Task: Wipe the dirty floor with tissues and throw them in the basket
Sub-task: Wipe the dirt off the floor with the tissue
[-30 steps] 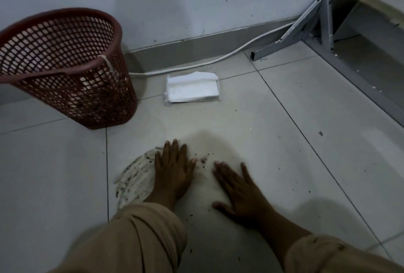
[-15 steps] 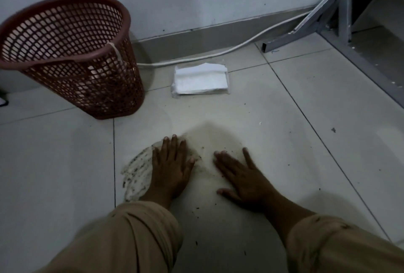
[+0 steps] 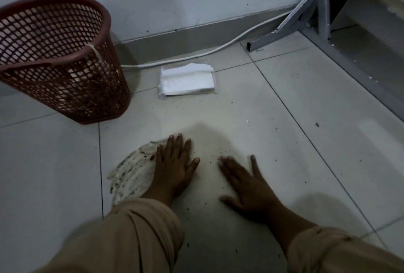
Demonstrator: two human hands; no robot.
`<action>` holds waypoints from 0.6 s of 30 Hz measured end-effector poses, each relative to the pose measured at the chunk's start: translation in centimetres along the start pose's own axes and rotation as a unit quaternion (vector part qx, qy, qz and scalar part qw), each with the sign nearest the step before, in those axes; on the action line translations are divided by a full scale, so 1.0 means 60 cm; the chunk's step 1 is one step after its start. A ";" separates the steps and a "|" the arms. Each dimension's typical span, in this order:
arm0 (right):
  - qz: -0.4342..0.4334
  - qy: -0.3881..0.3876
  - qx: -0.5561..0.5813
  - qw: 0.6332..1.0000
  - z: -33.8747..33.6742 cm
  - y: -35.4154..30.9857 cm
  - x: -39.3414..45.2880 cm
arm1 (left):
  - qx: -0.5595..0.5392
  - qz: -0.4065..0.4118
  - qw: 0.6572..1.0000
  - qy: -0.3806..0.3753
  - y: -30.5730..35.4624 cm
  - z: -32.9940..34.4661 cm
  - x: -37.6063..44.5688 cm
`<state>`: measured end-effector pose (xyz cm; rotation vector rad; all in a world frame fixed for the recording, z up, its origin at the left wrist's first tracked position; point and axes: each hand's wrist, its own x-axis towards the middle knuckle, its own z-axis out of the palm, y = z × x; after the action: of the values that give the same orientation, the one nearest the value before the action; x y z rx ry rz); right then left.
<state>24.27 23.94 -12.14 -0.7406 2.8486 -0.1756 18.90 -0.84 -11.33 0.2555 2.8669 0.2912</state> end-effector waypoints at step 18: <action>0.176 0.010 0.051 0.983 -0.031 0.017 0.102 | -0.029 0.005 1.000 0.009 0.026 -0.003 0.025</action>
<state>18.14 21.94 -11.44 -0.2099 2.9043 -0.2739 17.68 0.94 -11.14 0.2584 2.8703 0.3799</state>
